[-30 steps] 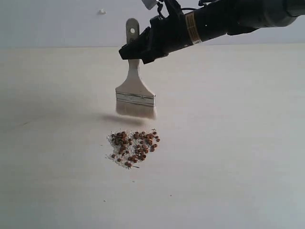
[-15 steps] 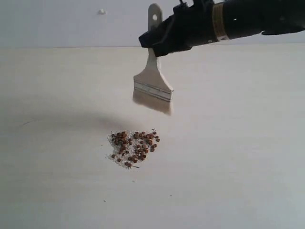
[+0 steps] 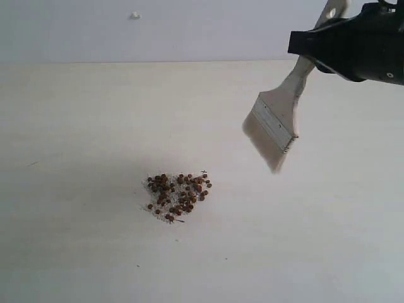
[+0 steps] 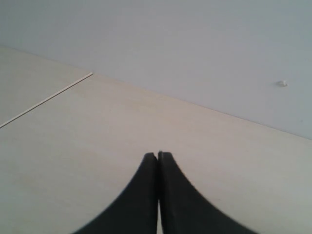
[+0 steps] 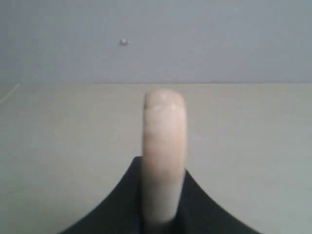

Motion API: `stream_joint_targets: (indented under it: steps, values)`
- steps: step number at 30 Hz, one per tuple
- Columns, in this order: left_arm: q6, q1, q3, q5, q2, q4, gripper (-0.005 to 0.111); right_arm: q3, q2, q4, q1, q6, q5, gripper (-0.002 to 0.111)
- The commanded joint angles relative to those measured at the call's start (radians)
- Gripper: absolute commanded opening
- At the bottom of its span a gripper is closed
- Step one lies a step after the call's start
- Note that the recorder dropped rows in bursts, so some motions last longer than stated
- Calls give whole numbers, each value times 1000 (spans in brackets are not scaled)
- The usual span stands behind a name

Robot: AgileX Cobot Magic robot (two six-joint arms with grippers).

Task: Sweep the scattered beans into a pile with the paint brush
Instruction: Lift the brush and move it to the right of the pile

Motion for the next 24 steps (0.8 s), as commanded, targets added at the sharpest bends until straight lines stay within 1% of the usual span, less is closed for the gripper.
stream_joint_targets:
  steps: [1,5,8,11,13,15,19,22,24]
  values:
    - [3,1,2,6,-7,-8,0,3,-11,10,-3,52,-21,0]
    - [3,1,2,6,-7,-8,0,3,15,49,-3,60,-9,0]
    - [3,1,2,6,-7,-8,0,7,51,44,-3,97,60,0]
    - [3,1,2,6,-7,-8,0,29,82,44,-3,74,42,0]
    - [3,1,2,6,-7,-8,0,42,96,57,-3,24,33,0]
    - [3,1,2,6,-7,-8,0,53,96,114,-3,-46,26,0]
    - [3,1,2,6,-7,-8,0,67,94,269,-3,-201,-27,0]
    - [3,1,2,6,-7,-8,0,69,87,386,6,-312,-25,0]
    - [3,1,2,6,-7,-8,0,57,79,498,8,-444,-15,0]
